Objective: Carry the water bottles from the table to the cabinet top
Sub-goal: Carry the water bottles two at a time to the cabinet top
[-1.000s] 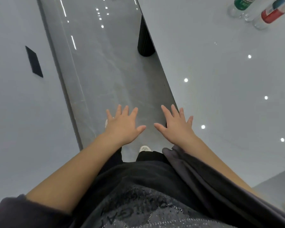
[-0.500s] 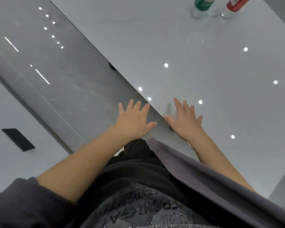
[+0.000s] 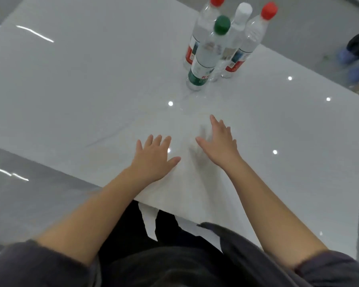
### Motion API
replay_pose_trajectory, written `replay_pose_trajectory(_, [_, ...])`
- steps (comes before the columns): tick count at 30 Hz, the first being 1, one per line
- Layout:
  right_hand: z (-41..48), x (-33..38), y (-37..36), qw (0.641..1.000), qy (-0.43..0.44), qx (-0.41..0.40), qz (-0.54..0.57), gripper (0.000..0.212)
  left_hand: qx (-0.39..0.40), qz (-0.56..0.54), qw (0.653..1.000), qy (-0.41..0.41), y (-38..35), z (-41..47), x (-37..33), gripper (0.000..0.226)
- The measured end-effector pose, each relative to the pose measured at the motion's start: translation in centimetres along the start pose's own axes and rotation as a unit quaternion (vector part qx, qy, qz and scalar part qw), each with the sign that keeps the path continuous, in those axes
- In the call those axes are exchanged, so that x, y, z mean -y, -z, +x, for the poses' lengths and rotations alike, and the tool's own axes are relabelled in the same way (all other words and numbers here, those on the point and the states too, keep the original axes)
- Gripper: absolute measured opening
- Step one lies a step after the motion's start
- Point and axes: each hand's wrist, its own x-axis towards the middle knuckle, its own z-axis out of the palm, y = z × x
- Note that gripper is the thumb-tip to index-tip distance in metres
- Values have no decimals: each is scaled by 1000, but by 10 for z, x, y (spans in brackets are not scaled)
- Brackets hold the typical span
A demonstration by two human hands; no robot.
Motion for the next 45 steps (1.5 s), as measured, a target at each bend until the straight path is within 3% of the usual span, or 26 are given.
replay_pose_trajectory(5, [61,30,17,981,-64,-77,163,89,-3,0,998,-66,57,84,33,72])
replay_pose_trajectory(11, [126,76,25,906,-119,-162,371,100,-26,-81,990,-112,128,184,42,75])
replay_pose_trajectory(14, [147,87,16,877,-117,-208,417,92,-25,-169,976,-132,148,226,30,83])
replay_pose_trajectory(20, [167,96,10,845,-121,-287,434,60,-32,-292,933,-209,166,287,4,93])
replay_pose_trajectory(23, [163,93,9,847,-132,-285,429,56,-26,-326,917,-228,168,300,-8,73])
replay_pose_trajectory(26, [151,86,1,846,-146,-282,428,61,-25,-321,919,-228,167,306,-8,63])
replay_pose_trajectory(30, [138,76,-11,843,-152,-285,431,71,-12,-305,922,-237,162,298,5,66])
replay_pose_trajectory(39, [148,83,-16,839,-136,-286,442,66,-21,-267,935,-233,142,269,40,63])
replay_pose_trajectory(45, [94,71,-48,840,-164,-265,444,52,-7,-248,946,-207,122,235,48,67])
